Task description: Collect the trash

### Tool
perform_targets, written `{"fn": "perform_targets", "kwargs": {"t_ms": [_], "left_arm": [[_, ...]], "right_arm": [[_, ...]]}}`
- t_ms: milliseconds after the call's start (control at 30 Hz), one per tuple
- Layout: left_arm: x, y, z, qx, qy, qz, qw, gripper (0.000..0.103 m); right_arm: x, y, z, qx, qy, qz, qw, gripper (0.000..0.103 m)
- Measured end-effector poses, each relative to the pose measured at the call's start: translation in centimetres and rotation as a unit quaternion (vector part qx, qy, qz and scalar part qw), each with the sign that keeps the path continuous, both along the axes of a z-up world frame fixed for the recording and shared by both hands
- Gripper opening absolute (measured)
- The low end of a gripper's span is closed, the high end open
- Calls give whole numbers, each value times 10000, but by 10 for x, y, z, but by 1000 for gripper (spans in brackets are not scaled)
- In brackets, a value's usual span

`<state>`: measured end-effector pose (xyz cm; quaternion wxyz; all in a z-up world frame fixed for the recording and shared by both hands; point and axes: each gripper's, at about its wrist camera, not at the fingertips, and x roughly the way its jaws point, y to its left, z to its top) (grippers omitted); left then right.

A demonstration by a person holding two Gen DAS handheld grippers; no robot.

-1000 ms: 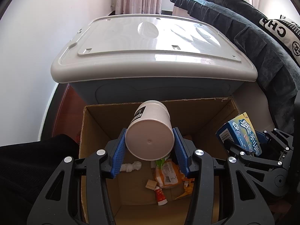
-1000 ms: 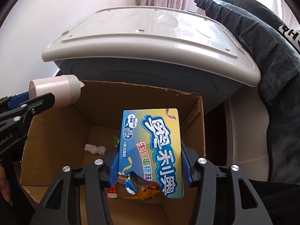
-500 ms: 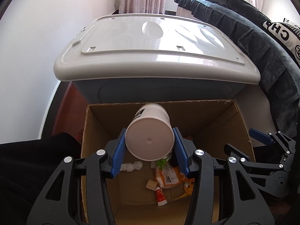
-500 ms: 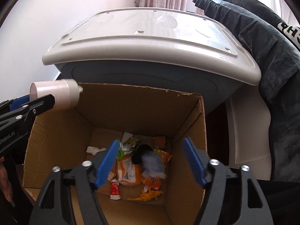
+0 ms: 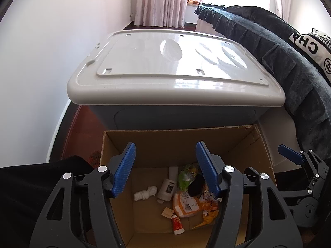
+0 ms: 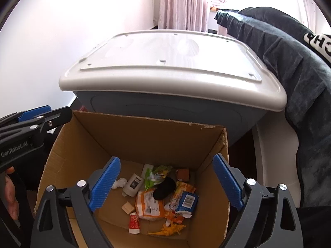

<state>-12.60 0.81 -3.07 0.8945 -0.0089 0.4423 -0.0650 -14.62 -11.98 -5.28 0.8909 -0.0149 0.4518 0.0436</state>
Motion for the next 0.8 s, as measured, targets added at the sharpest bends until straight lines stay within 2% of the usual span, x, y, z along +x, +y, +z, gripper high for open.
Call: {"fn": "perform_targets", "kwargs": {"t_ms": [400, 467, 767, 800], "left_arm": [[9, 14, 19, -57, -165, 256, 9995, 61], [12, 16, 22, -56, -200, 302, 9993, 65], [27, 11, 39, 71, -365, 327, 9988, 71], [29, 11, 40, 70, -369, 339, 9987, 74]], "right_arm": [[-2, 2, 15, -109, -350, 18, 9993, 92], [-1, 1, 19, -85, -416, -5, 9991, 93], [19, -11, 60, -25, -957, -195, 9952, 96], [22, -12, 65, -34, -1016, -207, 9946, 96]]}}
